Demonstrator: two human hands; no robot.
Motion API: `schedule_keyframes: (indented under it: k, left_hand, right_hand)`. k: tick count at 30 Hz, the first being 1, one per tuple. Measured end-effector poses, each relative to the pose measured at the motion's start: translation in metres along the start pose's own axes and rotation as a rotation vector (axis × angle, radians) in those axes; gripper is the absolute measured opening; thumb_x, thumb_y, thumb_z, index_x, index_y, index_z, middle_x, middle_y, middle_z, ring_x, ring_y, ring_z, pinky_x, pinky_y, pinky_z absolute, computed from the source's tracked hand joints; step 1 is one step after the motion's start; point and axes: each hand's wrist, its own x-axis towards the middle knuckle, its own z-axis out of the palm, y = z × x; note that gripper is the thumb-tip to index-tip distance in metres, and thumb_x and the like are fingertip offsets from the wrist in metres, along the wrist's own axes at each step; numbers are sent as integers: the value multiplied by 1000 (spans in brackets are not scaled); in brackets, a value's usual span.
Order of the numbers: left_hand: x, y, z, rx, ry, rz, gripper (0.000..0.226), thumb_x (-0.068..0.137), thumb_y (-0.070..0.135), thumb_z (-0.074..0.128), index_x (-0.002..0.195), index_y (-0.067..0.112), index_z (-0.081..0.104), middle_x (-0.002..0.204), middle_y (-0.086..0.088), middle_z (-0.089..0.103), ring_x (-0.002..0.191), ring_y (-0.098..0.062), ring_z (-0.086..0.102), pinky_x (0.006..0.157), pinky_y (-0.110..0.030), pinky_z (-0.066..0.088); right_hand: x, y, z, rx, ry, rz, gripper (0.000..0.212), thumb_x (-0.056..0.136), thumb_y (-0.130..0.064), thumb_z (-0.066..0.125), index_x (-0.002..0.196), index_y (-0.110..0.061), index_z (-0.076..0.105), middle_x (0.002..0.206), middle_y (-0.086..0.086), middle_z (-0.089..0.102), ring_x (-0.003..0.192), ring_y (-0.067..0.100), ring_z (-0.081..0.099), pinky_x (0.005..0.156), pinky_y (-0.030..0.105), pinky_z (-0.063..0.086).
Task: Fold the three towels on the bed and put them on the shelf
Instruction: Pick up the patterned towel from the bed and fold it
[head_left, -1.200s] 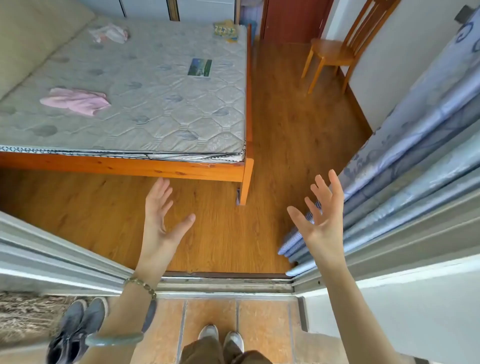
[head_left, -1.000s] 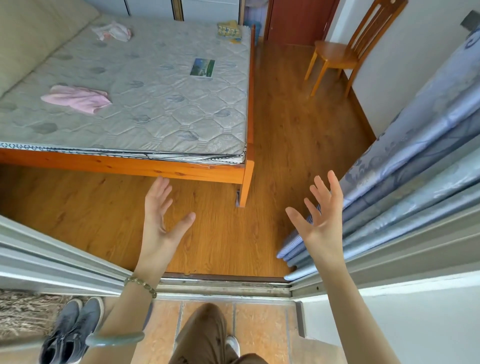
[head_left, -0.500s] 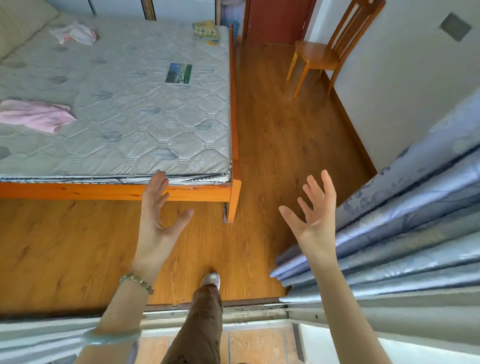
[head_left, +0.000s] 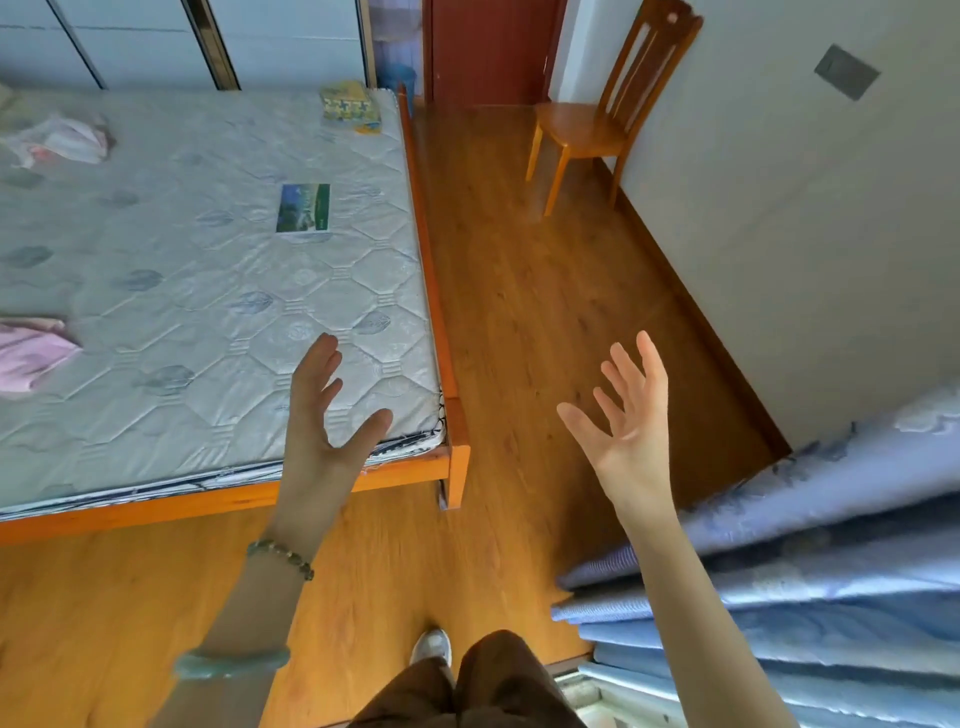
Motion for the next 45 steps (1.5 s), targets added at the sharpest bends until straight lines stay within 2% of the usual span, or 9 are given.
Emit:
schedule_keyframes:
  k: [5, 11, 17, 23, 28, 31, 34, 41, 45]
  left_hand:
    - [40, -10, 21, 2, -27, -9, 79, 77, 16, 67, 147, 23, 30, 147, 14, 38, 135, -1, 38, 110, -22, 34]
    - [107, -32, 55, 33, -18, -8, 79, 82, 3, 71, 147, 19, 30, 149, 10, 38, 137, -6, 37, 113, -34, 33]
    - [204, -62, 110, -1, 103, 5, 77, 78, 15, 68, 145, 20, 32, 151, 5, 37, 137, -8, 39, 111, -33, 34]
    - [310, -78, 190, -29, 234, -16, 76, 75, 29, 70, 142, 26, 34, 150, 4, 38, 136, -9, 40, 111, -33, 35]
    - [393, -81, 231, -48, 317, -6, 72, 78, 15, 68, 142, 22, 35, 149, 1, 39, 136, -8, 40, 113, -35, 34]
    - [439, -84, 250, -22, 292, 11, 75, 75, 29, 69, 142, 22, 36, 149, 0, 40, 135, -9, 40, 111, -33, 35]
    - [482, -96, 266, -14, 294, 11, 77, 74, 32, 70, 143, 20, 36, 149, 0, 41, 136, -10, 40, 110, -33, 36]
    - [608, -144, 295, 38, 256, 4, 72, 82, 20, 68, 145, 17, 35, 149, 5, 40, 136, -7, 39, 110, -29, 36]
    - [709, -166, 292, 29, 243, 8, 72, 80, 22, 68, 144, 16, 35, 149, 4, 41, 136, -8, 39, 110, -30, 36]
  right_hand:
    - [42, 6, 1, -21, 42, 21, 93, 76, -15, 78, 148, -29, 20, 150, -5, 36, 134, 6, 40, 111, 35, 38]
    - [123, 28, 0, -21, 45, 44, 91, 75, -13, 79, 146, -29, 24, 149, -5, 37, 134, 5, 40, 112, 36, 37]
    - [254, 70, -9, -48, 17, 99, 84, 77, -24, 78, 141, -42, 26, 148, -13, 38, 130, 6, 43, 108, 35, 42]
    - [390, 105, -43, -85, -47, 82, 85, 73, -40, 74, 143, -40, 27, 148, -16, 37, 131, 6, 43, 108, 34, 42]
    - [481, 120, -57, -85, -63, 48, 83, 72, -41, 73, 141, -41, 27, 148, -14, 38, 131, 5, 43, 108, 35, 42]
    - [531, 130, -59, -90, -66, 42, 84, 72, -39, 73, 143, -38, 27, 148, -13, 38, 131, 5, 43, 109, 35, 41]
    - [579, 142, -54, -95, -80, 50, 83, 72, -40, 72, 142, -38, 28, 147, -13, 39, 130, 6, 43, 109, 35, 41]
    - [712, 172, -14, -85, -87, 36, 83, 72, -37, 73, 143, -34, 29, 147, -12, 40, 131, 4, 42, 110, 34, 40]
    - [805, 179, 29, -69, -77, 19, 81, 73, -35, 73, 142, -33, 31, 145, -12, 42, 130, 2, 43, 107, 26, 41]
